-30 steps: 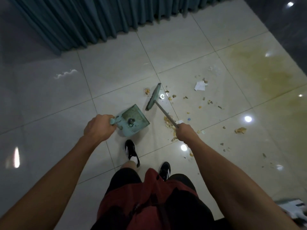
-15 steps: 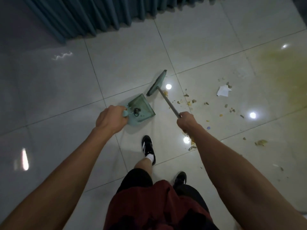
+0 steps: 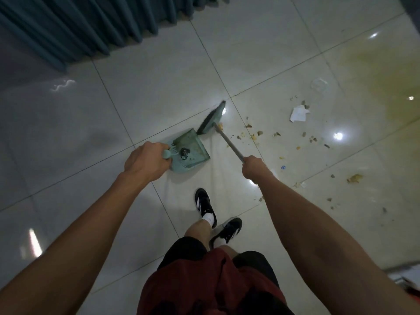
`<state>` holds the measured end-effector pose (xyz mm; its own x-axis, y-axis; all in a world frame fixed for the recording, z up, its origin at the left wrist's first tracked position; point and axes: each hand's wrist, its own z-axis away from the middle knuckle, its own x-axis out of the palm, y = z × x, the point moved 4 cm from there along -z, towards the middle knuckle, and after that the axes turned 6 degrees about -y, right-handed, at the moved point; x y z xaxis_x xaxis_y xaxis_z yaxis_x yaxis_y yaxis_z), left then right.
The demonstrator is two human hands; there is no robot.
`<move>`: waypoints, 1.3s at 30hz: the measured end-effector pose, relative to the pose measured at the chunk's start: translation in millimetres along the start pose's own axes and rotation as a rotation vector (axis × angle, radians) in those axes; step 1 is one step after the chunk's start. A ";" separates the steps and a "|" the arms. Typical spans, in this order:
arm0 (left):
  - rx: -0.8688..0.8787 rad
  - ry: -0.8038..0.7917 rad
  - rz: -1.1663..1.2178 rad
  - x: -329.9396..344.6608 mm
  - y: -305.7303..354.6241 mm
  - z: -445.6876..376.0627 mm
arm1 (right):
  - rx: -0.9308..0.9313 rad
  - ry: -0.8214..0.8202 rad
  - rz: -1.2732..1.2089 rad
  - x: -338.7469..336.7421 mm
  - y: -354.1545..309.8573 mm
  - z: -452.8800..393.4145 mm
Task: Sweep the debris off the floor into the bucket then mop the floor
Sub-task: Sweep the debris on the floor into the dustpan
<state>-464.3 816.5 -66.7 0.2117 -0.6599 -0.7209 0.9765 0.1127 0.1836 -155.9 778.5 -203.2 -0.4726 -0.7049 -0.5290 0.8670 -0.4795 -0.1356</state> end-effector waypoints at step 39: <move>0.386 0.050 -0.328 98.4 231.4 84.8 | 0.326 0.123 -0.350 107.6 302.8 177.0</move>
<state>-220.8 714.6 -38.5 -0.0930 -0.5770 -0.8115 0.9081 -0.3833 0.1685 27.8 465.0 -152.9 -0.6874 -0.4152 -0.5959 0.5559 -0.8288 -0.0638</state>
